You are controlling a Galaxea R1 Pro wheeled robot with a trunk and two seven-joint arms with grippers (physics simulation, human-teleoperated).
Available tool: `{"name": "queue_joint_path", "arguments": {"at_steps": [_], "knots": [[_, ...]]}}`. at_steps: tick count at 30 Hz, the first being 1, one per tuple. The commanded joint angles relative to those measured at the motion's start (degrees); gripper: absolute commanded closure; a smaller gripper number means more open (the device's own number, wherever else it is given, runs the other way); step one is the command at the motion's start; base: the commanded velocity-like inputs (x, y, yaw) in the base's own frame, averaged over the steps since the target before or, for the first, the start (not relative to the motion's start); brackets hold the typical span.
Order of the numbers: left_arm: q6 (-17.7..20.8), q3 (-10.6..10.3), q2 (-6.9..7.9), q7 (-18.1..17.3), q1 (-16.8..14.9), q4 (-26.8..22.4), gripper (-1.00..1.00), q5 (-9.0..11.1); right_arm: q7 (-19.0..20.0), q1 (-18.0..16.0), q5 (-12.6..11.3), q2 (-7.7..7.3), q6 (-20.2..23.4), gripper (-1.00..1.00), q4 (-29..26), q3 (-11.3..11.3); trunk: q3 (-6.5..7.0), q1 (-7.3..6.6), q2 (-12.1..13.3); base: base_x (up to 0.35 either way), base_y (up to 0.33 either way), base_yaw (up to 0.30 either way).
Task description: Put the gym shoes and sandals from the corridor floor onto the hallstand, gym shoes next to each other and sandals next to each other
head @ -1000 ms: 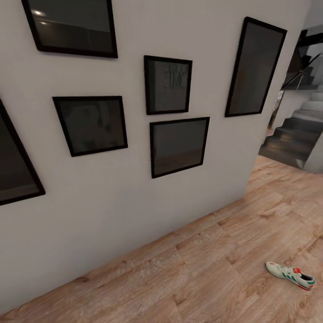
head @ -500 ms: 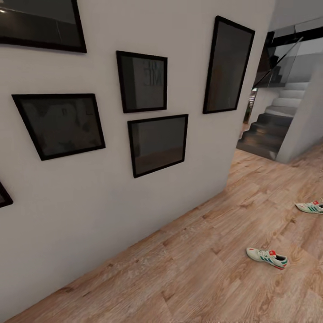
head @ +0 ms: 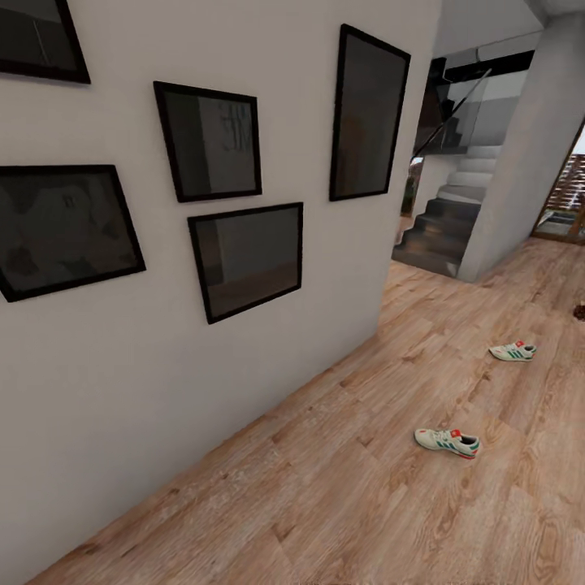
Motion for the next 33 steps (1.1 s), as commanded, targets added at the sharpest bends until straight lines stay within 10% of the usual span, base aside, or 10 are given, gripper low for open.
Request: {"name": "queue_joint_path", "arguments": {"at_steps": [1, 33], "knots": [[-0.2, 0.0, -0.01, 0.1, 0.0, 0.0, -1.00, 0.1, 0.0, 0.0, 0.0, 0.01, -0.2, -1.00, 0.1, -0.1, -0.10, -0.01, 0.0, 0.000, 0.000, -0.259], [-0.2, 0.0, -0.03, 0.1, 0.0, 0.0, -1.00, 0.1, 0.0, 0.0, 0.0, 0.01, -0.3, -1.00, 0.1, -0.1, -1.71, -0.01, 0.0, 0.000, 0.000, -0.259]]}}
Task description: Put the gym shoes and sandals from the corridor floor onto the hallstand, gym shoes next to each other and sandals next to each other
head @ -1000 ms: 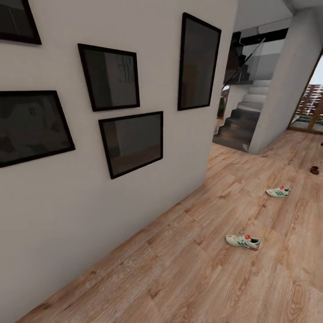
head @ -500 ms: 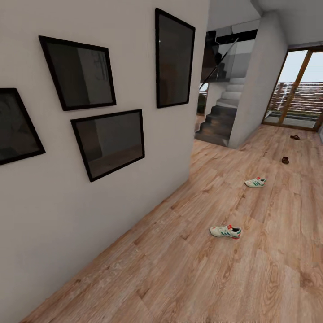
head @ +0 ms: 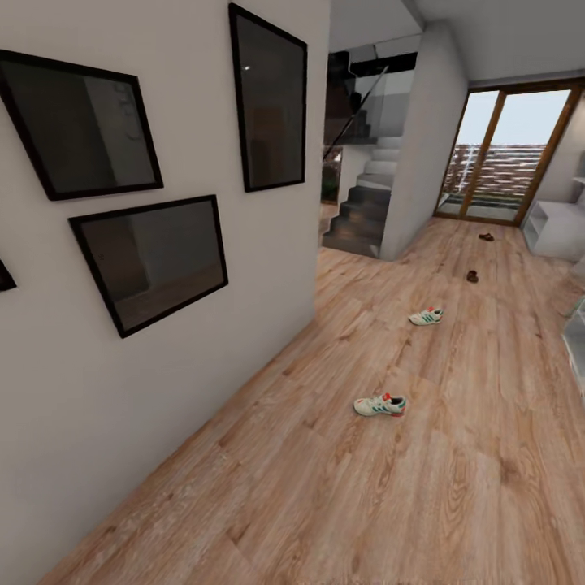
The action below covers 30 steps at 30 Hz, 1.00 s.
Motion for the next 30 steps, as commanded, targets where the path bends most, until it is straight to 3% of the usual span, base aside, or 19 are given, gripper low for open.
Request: {"name": "queue_joint_path", "arguments": {"at_steps": [1, 30], "knots": [[-0.2, 0.0, 0.00, 0.1, 0.0, 0.0, -1.00, 0.1, 0.0, 0.0, 0.0, 0.01, -0.2, -1.00, 0.1, 0.0, -0.10, -0.01, 0.0, 0.000, 0.000, -0.259], [-0.3, 0.0, 0.18, 0.1, 0.1, 0.0, -1.00, 0.1, 0.0, 0.0, 0.0, 0.01, -0.2, -1.00, 0.0, -0.1, -1.55, -0.01, 0.0, 0.000, 0.000, -0.259]]}}
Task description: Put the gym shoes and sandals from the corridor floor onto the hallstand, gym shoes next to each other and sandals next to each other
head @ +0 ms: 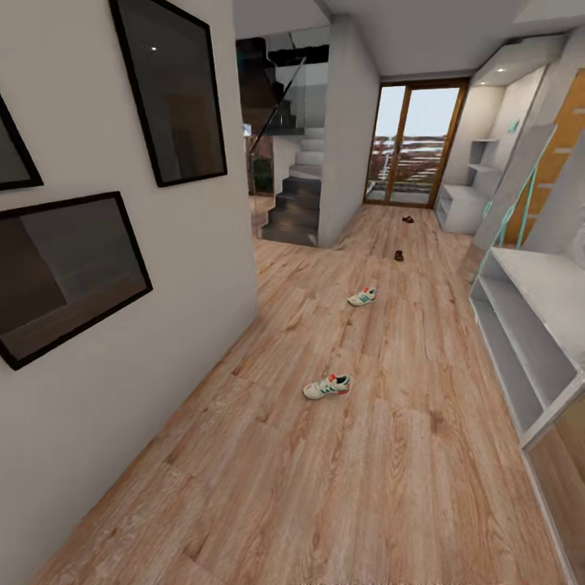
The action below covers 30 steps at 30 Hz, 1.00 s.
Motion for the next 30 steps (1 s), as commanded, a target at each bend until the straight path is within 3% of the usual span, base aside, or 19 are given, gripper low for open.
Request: {"name": "queue_joint_path", "arguments": {"at_steps": [1, 18, 30], "knots": [[-0.2, 0.0, 0.00, 0.1, 0.0, 0.0, -1.00, 0.1, 0.0, -0.1, 0.0, 0.01, -0.2, -1.00, 0.0, 0.0, -0.10, 0.00, 0.0, 0.000, 0.000, -0.259], [-0.2, 0.0, 0.01, 0.1, 0.0, 0.0, -1.00, 0.0, 0.0, -0.1, 0.0, 0.03, -0.2, -1.00, -0.1, 0.0, -0.84, 0.00, 0.0, 0.022, 0.000, -0.264], [-0.1, 0.0, 0.01, 0.1, -0.1, 0.1, -1.00, 0.0, 0.0, -0.1, 0.0, 0.10, -0.2, -1.00, 0.0, 0.0, -0.91, 0.00, 0.0, 0.255, -0.112, -0.152]]}}
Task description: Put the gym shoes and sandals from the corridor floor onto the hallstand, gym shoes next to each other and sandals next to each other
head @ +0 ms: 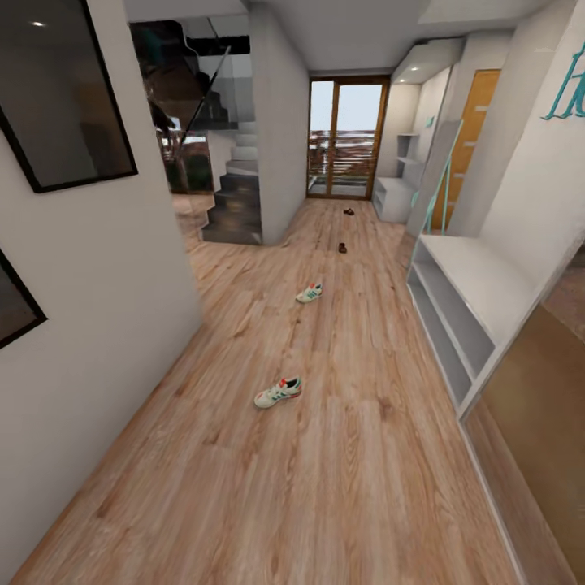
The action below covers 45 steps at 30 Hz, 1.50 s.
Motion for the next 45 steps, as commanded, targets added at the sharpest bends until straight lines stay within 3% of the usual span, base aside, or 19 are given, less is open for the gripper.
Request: {"name": "queue_joint_path", "arguments": {"at_steps": [1, 16, 36, 41, 45], "knots": [[-0.2, 0.0, 0.01, 0.1, 0.0, 0.0, -1.00, 0.1, 0.0, -0.1, 0.0, 0.01, -0.2, -1.00, 0.1, 0.0, -0.05, 0.02, 0.0, 0.278, -0.162, -0.250], [-0.2, 0.0, -0.04, 0.1, 0.0, -0.2, -1.00, 0.2, -0.1, 0.0, 0.1, 0.07, -0.2, -1.00, 0.1, 0.0, -0.05, 0.02, 0.0, 0.065, -0.039, -0.226], [0.0, 0.1, 0.14, 0.0, -0.5, -0.4, -1.00, 0.2, -0.1, -0.1, 0.0, 0.04, -0.3, -1.00, -0.5, 0.0, -3.64, 4.42, -8.0, 0.001, 0.000, -0.015], [0.3, 0.5, 0.82, -0.3, -0.9, -0.7, -1.00, 0.2, -0.2, -0.3, 0.1, -0.05, -0.3, -1.00, -2.3, 0.0, -4.54, 5.51, -10.0, 0.000, 0.000, 0.000], [2.0, 0.3, 0.85, 0.0, -3.5, -4.5, -1.00, -1.4, -0.3, -0.6, 0.2, -0.08, -0.2, -1.00, -10.0, 0.0, -5.25, 6.39, -11.6, 0.000, 0.000, 0.000]]}}
